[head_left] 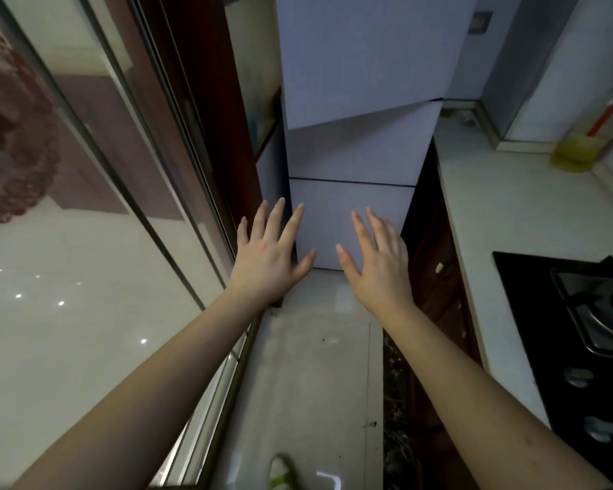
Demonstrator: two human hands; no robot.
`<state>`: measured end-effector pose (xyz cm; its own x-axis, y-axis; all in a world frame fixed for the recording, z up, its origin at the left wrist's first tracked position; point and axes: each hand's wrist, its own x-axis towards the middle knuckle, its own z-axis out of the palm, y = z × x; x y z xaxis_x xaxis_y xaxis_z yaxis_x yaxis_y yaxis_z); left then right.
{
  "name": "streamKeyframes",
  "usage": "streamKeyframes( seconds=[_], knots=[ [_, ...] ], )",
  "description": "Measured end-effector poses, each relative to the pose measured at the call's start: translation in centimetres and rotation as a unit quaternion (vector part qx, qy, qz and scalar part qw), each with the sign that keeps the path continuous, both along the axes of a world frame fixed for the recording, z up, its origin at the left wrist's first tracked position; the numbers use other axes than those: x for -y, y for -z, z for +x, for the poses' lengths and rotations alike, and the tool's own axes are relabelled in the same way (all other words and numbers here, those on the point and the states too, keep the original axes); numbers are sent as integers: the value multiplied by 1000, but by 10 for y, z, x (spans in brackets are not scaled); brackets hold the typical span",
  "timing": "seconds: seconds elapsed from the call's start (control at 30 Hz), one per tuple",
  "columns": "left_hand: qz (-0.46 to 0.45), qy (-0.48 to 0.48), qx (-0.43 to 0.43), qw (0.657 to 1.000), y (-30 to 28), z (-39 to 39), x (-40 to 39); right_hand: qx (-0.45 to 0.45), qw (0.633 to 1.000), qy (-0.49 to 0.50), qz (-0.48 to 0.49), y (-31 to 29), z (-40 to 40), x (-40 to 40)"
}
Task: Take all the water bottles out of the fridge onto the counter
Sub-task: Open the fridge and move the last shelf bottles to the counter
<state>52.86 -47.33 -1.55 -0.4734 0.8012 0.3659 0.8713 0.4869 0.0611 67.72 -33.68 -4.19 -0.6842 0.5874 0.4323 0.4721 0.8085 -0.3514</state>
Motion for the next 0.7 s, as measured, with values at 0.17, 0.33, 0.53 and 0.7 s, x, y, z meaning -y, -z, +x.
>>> streamKeyframes(
  seconds=[0.17, 0.33, 0.53, 0.7],
  knots=[
    [19, -1, 28, 999, 3, -55, -21, 12, 1000, 4, 9, -6, -55, -24],
    [41, 10, 43, 998, -1, -124, -53, 25, 999, 16, 26, -11, -116, -45],
    [58, 41, 34, 997, -13, -183, -97, 40, 998, 41, 41, -24, -168, -74],
    [77, 50, 38, 995, -28, -215, -134, 35, 997, 50, 40, -36, -199, -106]
  ],
)
